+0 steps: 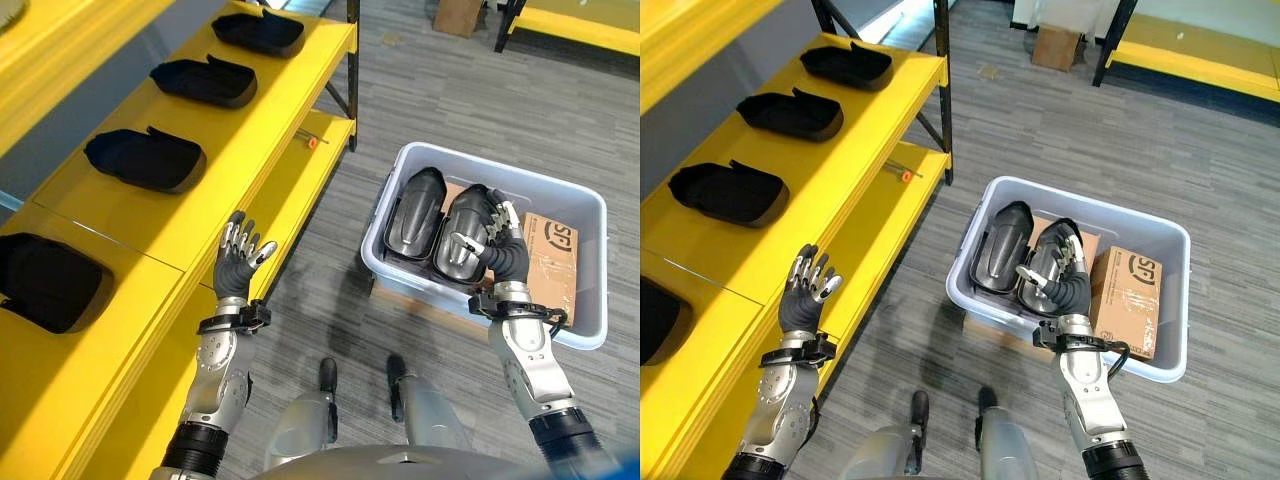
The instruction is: Move parts from the plastic box to the shelf.
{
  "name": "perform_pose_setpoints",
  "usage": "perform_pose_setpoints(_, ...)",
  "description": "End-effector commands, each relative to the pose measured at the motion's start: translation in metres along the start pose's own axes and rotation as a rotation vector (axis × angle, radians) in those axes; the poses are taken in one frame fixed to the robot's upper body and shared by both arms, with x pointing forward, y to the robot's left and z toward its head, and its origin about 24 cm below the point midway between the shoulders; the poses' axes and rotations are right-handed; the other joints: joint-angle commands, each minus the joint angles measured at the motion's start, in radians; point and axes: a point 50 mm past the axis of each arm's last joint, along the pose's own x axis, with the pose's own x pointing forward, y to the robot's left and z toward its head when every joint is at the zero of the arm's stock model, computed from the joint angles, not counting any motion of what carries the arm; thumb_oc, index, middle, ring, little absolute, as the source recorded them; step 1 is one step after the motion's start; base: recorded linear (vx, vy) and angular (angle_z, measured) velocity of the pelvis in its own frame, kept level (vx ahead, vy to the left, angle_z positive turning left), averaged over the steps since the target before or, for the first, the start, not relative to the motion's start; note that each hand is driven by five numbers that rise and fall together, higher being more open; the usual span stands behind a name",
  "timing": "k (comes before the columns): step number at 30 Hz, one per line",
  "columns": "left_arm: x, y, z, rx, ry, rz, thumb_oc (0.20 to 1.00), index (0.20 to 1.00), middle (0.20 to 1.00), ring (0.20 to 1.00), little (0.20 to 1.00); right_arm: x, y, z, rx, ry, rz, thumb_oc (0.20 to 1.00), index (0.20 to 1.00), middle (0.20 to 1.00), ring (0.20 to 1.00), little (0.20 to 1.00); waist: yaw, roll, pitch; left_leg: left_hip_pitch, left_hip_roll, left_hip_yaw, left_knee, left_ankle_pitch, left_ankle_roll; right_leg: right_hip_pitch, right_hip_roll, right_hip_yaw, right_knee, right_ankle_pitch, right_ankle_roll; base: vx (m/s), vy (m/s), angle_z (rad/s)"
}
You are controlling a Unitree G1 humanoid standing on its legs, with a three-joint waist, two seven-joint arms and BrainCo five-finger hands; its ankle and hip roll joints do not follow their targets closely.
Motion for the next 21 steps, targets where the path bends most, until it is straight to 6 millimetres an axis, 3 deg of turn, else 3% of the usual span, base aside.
perform_pose_setpoints(1,0.009,-0.008,0.025,0.006,-0.146,-0.047,1.000,1.000,1.000,1.000,1.000,0.008,0.001,0.026,0.025,-0.150,0.005,1.000,1.000,1.000,1.000,1.000,0.006,-0.017,-0.020,-0.062,0.011,-0.084,-0.064,0.090,-0.046,0.194,0.056,0.040,-0.298,0.144,0.038,0.11,0.169,-0.39)
perform_pose_setpoints(6,0.011,-0.009,0.028,0.015,-0.161,-0.048,1.000,1.000,1.000,1.000,1.000,0.006,0.005,0.021,0.047,-0.126,0.006,1.000,1.000,1.000,1.000,1.000,-0.013,-0.030,-0.046,-0.008,0.022,-0.011,-0.107,0.077,-0.022,0.192,0.043,0.089,-0.288,0.135,0.045,0.12,0.179,-0.42)
perform_pose_setpoints(13,0.013,-0.011,0.031,0.031,-0.164,-0.059,1.000,1.000,1.000,1.000,1.000,0.008,0.015,0.021,0.065,-0.118,0.039,1.000,1.000,1.000,1.000,1.000,-0.028,-0.037,-0.062,0.006,0.008,0.045,-0.052,0.000,0.015,0.185,0.022,0.127,-0.256,0.122,0.068,0.08,0.123,-0.25)
perform_pose_setpoints(16,0.018,-0.016,0.035,0.034,-0.181,-0.077,1.000,1.000,1.000,1.000,1.000,0.011,0.022,0.023,0.078,-0.125,0.062,1.000,1.000,1.000,1.000,1.000,-0.027,-0.027,-0.051,0.005,0.004,0.047,-0.024,-0.029,0.039,0.128,0.025,0.126,-0.120,0.098,0.086,0.05,0.139,-0.27)
perform_pose_setpoints(17,0.019,-0.018,0.036,0.043,-0.181,-0.084,1.000,1.000,1.000,1.000,1.000,0.011,0.024,0.023,0.081,-0.125,0.070,1.000,1.000,1.000,1.000,1.000,-0.031,-0.023,-0.040,0.015,-0.001,0.043,-0.027,-0.033,0.050,0.086,0.031,0.118,-0.035,0.123,0.110,0.01,0.150,-0.37)
perform_pose_setpoints(18,0.019,-0.019,0.036,0.053,-0.181,-0.089,1.000,1.000,1.000,1.000,1.000,0.011,0.027,0.024,0.080,-0.126,0.081,1.000,1.000,1.000,1.000,1.000,-0.041,-0.018,-0.018,0.038,-0.011,0.045,-0.037,-0.040,0.065,0.002,0.033,0.107,0.130,0.222,0.159,0.04,0.212,-0.22)
perform_pose_setpoints(19,0.020,-0.020,0.035,0.068,-0.174,-0.093,1.000,1.000,1.000,1.000,1.000,0.011,0.029,0.024,0.083,-0.124,0.082,1.000,1.000,1.000,1.000,1.000,-0.053,0.001,0.010,0.066,-0.003,0.047,-0.046,-0.043,0.070,-0.056,0.032,0.067,0.237,0.226,0.151,0.08,0.194,0.02)
perform_pose_setpoints(20,0.019,-0.019,0.035,0.069,-0.174,-0.091,1.000,1.000,1.000,1.000,1.000,0.010,0.030,0.024,0.083,-0.124,0.081,1.000,1.000,1.000,1.000,1.000,-0.055,0.005,0.012,0.083,-0.005,0.046,-0.052,-0.049,0.073,-0.070,0.011,0.038,0.233,0.222,0.139,0.13,0.142,0.01)
perform_pose_setpoints(21,0.020,-0.018,0.037,0.067,-0.179,-0.085,1.000,1.000,1.000,1.000,1.000,0.010,0.031,0.025,0.082,-0.128,0.079,1.000,1.000,1.000,1.000,1.000,-0.048,0.007,0.011,0.097,-0.003,0.061,-0.058,-0.057,0.071,-0.083,-0.039,-0.004,0.190,0.220,0.131,0.15,0.029,-0.17)
